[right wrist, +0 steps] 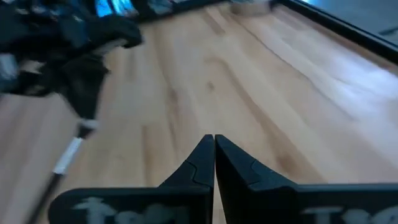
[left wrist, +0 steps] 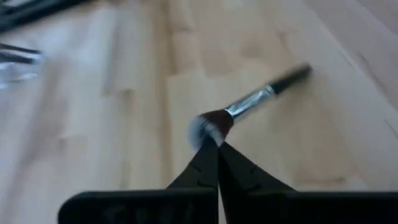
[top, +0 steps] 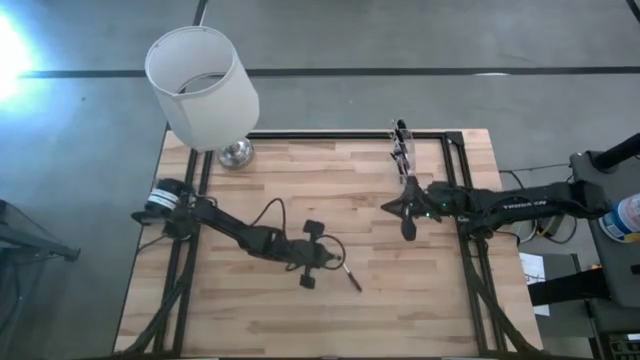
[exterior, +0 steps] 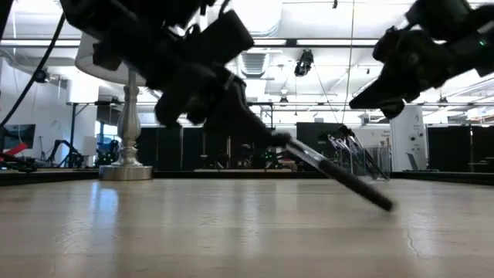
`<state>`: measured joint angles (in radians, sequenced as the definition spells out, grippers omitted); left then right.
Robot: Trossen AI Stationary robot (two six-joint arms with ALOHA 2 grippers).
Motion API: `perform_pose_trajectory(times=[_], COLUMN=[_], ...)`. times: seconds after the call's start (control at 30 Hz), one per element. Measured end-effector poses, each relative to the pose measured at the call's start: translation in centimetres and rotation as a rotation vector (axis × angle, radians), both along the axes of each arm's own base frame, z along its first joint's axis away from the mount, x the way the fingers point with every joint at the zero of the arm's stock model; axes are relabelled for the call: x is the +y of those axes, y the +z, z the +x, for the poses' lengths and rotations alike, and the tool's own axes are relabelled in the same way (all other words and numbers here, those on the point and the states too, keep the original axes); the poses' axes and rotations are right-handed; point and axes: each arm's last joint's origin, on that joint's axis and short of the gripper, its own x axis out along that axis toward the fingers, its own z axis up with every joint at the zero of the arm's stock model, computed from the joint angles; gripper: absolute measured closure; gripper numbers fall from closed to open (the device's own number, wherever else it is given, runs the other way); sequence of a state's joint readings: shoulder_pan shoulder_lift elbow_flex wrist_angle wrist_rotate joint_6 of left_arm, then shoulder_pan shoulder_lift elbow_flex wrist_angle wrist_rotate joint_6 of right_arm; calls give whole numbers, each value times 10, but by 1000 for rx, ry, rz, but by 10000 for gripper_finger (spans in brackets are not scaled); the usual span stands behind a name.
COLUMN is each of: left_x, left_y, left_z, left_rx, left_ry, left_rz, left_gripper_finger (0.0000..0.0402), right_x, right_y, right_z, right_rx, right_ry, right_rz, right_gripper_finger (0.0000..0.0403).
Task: Put items in baskets/containers
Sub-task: Put the powder brush into the transparent organizer
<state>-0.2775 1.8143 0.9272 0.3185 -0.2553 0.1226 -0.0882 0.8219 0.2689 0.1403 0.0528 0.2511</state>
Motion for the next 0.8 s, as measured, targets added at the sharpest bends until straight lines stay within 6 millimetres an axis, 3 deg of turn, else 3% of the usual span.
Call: perform_pose_trajectory(times=[0.17, 0.4, 0.6, 0.8], left_x=[4, 10, 11, 14], left_y=[15, 26, 35, 41], left_z=[-2, 2, 7, 11], left_rx=[-59, -110, -138, -154], left_ry=[101, 179, 184, 197], left_rz=[55, 84, 117, 125], left_gripper_finger=[401, 401, 401, 401], right_x=[11, 18, 28, 36], right_y=[-18, -20, -16, -19], right_z=[-7, -7, 6, 35], right_rx=[-109, -139, -155, -137], right_ry=[47, 75, 125, 153], right_rz=[42, 82, 84, 82], right_gripper_finger=[381, 322, 268, 227])
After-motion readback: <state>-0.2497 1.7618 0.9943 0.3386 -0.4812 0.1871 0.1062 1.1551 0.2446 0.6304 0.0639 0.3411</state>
